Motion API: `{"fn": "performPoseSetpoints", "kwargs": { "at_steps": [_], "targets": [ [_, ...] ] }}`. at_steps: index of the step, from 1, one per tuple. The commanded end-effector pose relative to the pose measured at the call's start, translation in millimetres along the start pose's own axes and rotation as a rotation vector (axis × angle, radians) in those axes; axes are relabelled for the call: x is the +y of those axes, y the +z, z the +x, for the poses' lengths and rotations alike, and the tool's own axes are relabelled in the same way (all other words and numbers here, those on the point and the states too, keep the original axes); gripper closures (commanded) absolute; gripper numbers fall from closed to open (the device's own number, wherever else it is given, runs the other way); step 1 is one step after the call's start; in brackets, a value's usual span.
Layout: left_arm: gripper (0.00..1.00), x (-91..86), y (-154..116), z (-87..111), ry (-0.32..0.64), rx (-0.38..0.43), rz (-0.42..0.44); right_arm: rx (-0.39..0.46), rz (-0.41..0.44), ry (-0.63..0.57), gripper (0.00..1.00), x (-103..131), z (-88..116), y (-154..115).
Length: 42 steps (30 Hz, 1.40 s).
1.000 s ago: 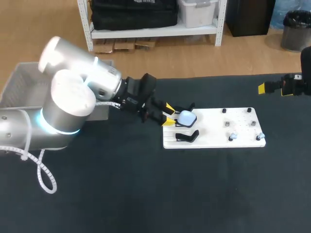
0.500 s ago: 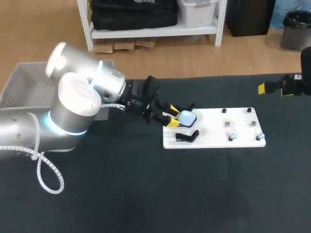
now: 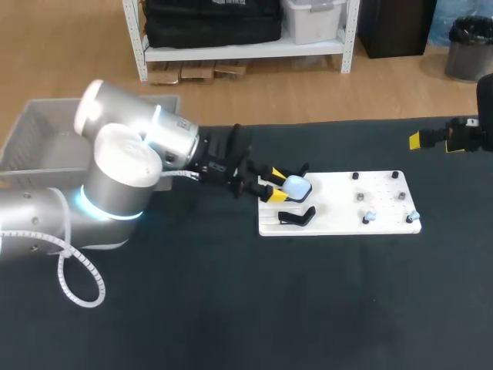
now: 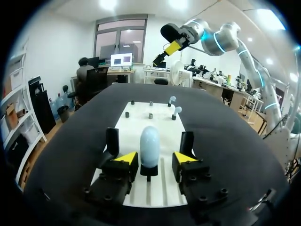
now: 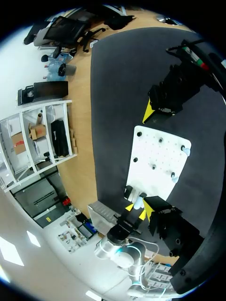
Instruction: Pick up each earbud case from the left stands, insert the matching earbuds, close the lid, and place the case in the box.
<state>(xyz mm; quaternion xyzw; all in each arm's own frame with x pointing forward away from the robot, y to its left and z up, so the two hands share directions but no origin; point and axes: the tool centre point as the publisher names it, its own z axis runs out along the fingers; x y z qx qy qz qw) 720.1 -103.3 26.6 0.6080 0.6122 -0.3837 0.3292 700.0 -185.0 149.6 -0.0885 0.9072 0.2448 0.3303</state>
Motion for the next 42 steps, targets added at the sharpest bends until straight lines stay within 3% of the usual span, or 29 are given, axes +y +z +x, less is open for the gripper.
{"fn": "performPoseSetpoints", "kwargs": {
  "at_steps": [1, 29, 42],
  "targets": [
    [0.54, 0.5, 4, 1.9, -0.001, -0.017, -0.015, 0.001, -0.002, -0.001, 0.0, -1, 0, 0],
    [0.59, 5.3, 16, -1.3, -0.009, -0.053, -0.008, 0.001, -0.002, -0.001, 0.0, -1, 0, 0],
    [0.74, 6.5, 20, -2.0, -0.002, -0.05, -0.006, 0.001, -0.002, -0.001, 0.0, -1, 0, 0]
  ]
}}
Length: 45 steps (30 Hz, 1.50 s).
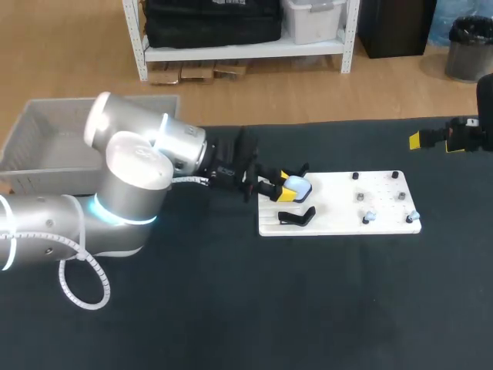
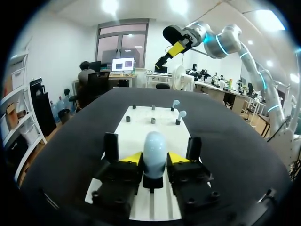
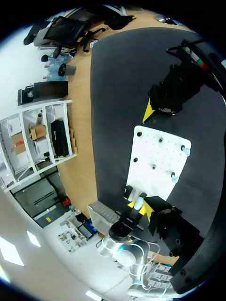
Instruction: Pick up each earbud case from the left stands, insert the matching earbuds, close the lid, and place the case in the box.
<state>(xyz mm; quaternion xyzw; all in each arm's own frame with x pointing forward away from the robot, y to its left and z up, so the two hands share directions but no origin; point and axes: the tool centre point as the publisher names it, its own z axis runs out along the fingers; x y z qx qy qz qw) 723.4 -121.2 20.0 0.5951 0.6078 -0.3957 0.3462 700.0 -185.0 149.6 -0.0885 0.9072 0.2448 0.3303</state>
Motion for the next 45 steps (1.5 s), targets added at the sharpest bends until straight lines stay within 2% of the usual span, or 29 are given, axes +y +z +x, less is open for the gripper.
{"fn": "performPoseSetpoints", "kwargs": {
  "at_steps": [1, 6, 15, 19, 23, 24, 25, 31, 38, 45],
  "targets": [
    [0.74, 2.1, 2, 1.3, 0.004, -0.001, 0.005, 0.001, -0.002, -0.001, 0.0, -1, 0, 0],
    [0.74, 1.3, 3, 2.7, 0.007, 0.002, 0.009, 0.001, -0.002, -0.001, 0.0, -1, 0, 0],
    [0.62, 0.8, 4, 4.5, 0.011, 0.005, 0.01, 0.001, -0.002, -0.001, 0.0, -1, 0, 0],
    [0.64, 1.8, 5, 4.5, 0.012, 0.002, 0.007, 0.001, -0.002, -0.001, 0.0, -1, 0, 0],
    [0.74, 2.5, 4, 3.9, 0.011, -0.002, 0.004, 0.001, -0.002, -0.001, 0.0, -1, 0, 0],
    [0.84, 2.3, 4, 3.7, 0.012, -0.002, 0.004, 0.001, -0.002, -0.001, 0.0, -1, 0, 0],
    [1.0, 2.3, 4, 3.6, 0.013, -0.003, 0.003, 0.001, -0.002, -0.001, 0.0, -1, 0, 0],
    [1.0, -2.1, -4, -0.9, 0.025, -0.013, -0.002, 0.001, -0.002, -0.001, 0.0, -1, 0, 0],
    [1.0, -18.5, -29, -28.6, 0.082, -0.095, -0.012, 0.001, -0.002, -0.001, 0.0, -1, 0, 0],
    [1.0, -49.7, -47, -66.6, 0.127, -0.21, -0.014, 0.001, -0.002, -0.001, 0.0, -1, 0, 0]
  ]
}}
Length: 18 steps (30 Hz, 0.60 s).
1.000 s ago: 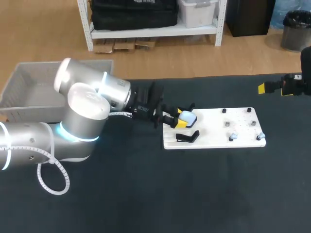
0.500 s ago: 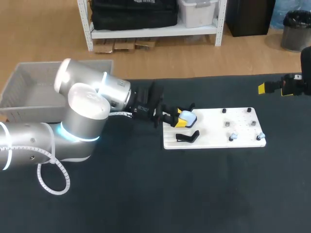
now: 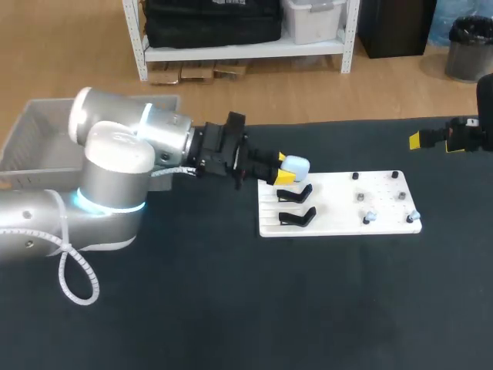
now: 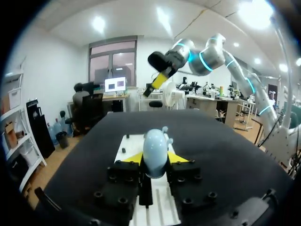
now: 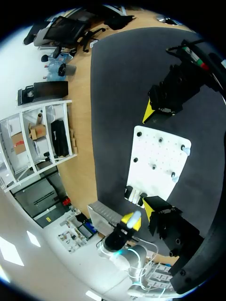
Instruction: Pick up each earbud case from the left stands, insert the matching earbuds, close the lid, and place the case in the box.
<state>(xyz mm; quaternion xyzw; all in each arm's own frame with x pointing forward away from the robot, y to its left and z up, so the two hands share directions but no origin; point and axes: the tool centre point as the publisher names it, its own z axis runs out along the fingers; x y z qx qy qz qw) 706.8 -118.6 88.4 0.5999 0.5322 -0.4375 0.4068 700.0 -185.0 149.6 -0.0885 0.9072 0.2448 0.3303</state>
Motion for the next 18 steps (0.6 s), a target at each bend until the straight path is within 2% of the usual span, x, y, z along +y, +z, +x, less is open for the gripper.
{"fn": "performPoseSetpoints", "kwargs": {
  "at_steps": [1, 3, 18],
  "targets": [
    [1.0, -30.2, -13.8, -17.9, 0.02, -0.047, -0.059, 0.001, -0.002, -0.001, 0.0, -0.6, -0.3, -0.3],
    [1.0, -34.5, -17.6, -26.3, 0.02, -0.074, -0.068, 0.001, -0.002, -0.001, 0.0, -0.6, -0.3, -0.3],
    [1.0, -34.5, -17.6, -26.3, 0.02, -0.074, -0.068, 0.001, -0.002, -0.001, 0.0, -0.6, -0.3, -0.3]
  ]
}}
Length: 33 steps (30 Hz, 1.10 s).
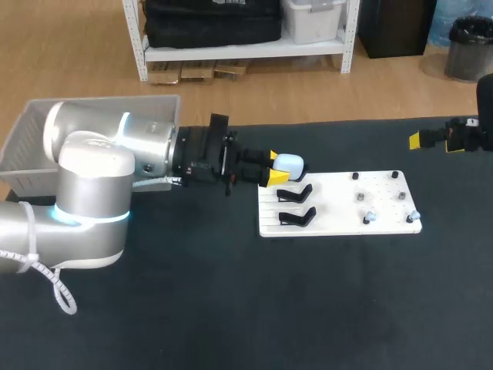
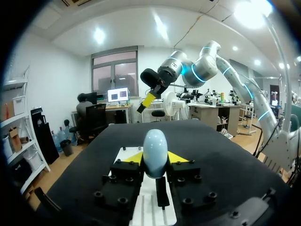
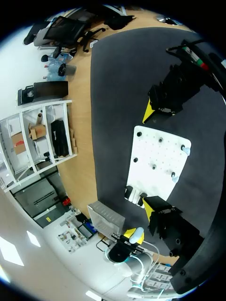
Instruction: Pick up each earbud case from the left stands, insert the matching earbuds, close the lid, and place the case in the box.
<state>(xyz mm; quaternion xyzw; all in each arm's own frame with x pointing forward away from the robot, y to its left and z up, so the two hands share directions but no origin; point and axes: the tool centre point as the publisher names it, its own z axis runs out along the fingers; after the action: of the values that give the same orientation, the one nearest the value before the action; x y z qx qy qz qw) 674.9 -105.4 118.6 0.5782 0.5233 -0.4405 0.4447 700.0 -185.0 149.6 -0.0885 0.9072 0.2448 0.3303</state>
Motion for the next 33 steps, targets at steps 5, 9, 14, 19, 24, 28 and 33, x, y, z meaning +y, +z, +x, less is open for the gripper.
{"fn": "performPoseSetpoints", "kwargs": {
  "at_steps": [5, 9, 14, 19, 24, 28, 33],
  "targets": [
    [1.0, -2.2, 1, 0.4, 0.003, -0.004, -0.016, 0.001, -0.002, -0.001, 0.0, -1, 0, 0],
    [1.0, -2.2, 1, 0.4, 0.003, -0.004, -0.016, 0.001, -0.002, -0.001, 0.0, -1, 0, 0],
    [1.0, -2.2, 1, 0.4, 0.003, -0.004, -0.016, 0.001, -0.002, -0.001, 0.0, -1, 0, 0],
    [1.0, -4.1, 2, 1.8, -0.001, -0.037, -0.006, 0.001, -0.002, -0.001, 0.0, -1, 0, 0],
    [1.0, -3.5, 3, 3.1, -0.001, -0.071, 0.002, 0.001, -0.002, -0.001, 0.0, -1, 0, 0],
    [1.0, -1.4, 6, 3.7, 0.0, -0.084, 0.009, 0.006, -0.018, 0.006, 0.0, 3, 4, -5],
    [1.0, 1.8, 8, 2.2, 0.007, -0.093, 0.01, 0.009, -0.057, -0.005, 0.0, 23, 13, -14]
  ]
}}
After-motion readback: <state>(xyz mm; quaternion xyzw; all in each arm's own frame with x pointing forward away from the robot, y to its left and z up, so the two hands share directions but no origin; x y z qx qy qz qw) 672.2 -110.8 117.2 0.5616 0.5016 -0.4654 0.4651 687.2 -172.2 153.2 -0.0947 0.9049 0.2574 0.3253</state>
